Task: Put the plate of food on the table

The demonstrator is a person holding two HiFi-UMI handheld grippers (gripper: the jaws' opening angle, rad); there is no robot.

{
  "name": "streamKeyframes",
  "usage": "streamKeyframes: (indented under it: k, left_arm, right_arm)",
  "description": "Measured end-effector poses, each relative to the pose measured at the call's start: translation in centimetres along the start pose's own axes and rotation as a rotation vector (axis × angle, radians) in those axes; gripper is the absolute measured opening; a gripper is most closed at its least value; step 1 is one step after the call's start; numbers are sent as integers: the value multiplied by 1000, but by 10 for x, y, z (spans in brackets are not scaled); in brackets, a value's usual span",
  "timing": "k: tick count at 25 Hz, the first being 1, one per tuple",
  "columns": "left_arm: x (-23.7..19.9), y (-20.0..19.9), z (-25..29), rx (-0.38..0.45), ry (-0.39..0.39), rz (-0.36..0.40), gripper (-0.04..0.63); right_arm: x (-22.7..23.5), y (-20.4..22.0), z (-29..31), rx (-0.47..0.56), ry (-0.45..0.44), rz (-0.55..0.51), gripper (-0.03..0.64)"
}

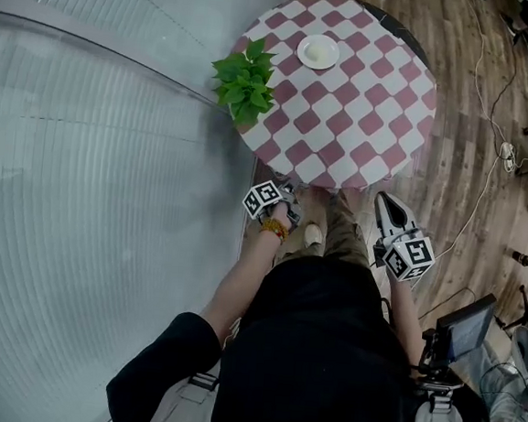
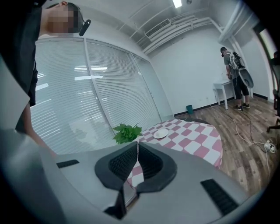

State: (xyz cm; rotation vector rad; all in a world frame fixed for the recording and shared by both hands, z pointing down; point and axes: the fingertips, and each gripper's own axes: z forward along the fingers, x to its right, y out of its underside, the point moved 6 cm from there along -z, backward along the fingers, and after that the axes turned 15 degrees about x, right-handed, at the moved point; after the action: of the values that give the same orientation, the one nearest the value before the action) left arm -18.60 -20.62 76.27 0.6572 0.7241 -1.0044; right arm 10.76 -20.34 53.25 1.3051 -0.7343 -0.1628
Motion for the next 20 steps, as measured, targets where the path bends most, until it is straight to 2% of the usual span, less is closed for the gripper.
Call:
streamKeyframes:
  k: [4,8,12,15,20]
  left_arm:
    - [-9,24,-70,-66,88,69,87]
    - [4,17,-118,-62,223,160,87]
    - [27,-10,-153,-1,385,312,87]
    - [55,-17,-182,55,498,442,87]
    - [122,-25,-228,135,725,697,87]
  right_arm:
    - [-32,-1,-12,-6,-63,20,13]
    - [-60,10,-29,-17,-70,-44,14]
    - [-96,23,-25,-5,-154,-114,14]
    - [-120,15,-29,20,-208,-159,14]
    - [-148,-10,-31,63,-244,-211,14]
